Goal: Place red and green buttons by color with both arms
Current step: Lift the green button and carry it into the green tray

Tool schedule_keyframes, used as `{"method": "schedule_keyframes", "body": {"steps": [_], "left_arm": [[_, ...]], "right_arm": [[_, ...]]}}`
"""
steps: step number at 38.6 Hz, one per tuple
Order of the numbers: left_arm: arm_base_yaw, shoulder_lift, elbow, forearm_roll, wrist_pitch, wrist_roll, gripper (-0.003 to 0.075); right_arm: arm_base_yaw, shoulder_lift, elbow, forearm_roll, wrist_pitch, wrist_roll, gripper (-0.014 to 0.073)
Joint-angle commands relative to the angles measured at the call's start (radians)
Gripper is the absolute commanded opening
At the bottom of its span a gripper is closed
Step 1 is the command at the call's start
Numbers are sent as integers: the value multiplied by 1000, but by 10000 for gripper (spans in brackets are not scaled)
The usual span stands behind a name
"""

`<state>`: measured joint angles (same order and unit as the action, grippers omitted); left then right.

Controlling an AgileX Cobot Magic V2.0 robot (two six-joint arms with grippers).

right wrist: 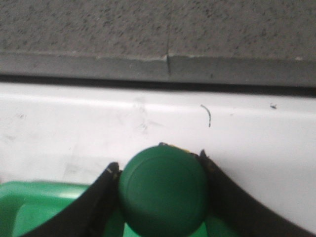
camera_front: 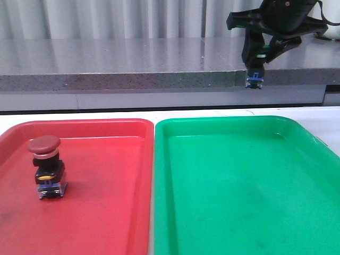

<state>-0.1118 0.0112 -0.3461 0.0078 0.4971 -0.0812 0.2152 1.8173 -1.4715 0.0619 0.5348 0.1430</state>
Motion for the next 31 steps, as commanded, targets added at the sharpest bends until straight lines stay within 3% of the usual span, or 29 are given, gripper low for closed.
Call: {"method": "schedule_keyframes", "body": {"steps": [1, 10, 16, 31], "left_arm": [[3, 11, -26, -8, -82, -11, -20], [3, 11, -26, -8, -82, -11, -20], [3, 11, -26, -8, -82, -11, -20], [3, 11, -26, -8, -82, -11, -20]], "right_arm": [[27, -164, 114, -3, -106, -14, 171], [138, -366, 434, 14, -188, -14, 171], [230, -384, 582, 27, -255, -14, 171], [259, -309, 628, 39, -289, -13, 171]]}}
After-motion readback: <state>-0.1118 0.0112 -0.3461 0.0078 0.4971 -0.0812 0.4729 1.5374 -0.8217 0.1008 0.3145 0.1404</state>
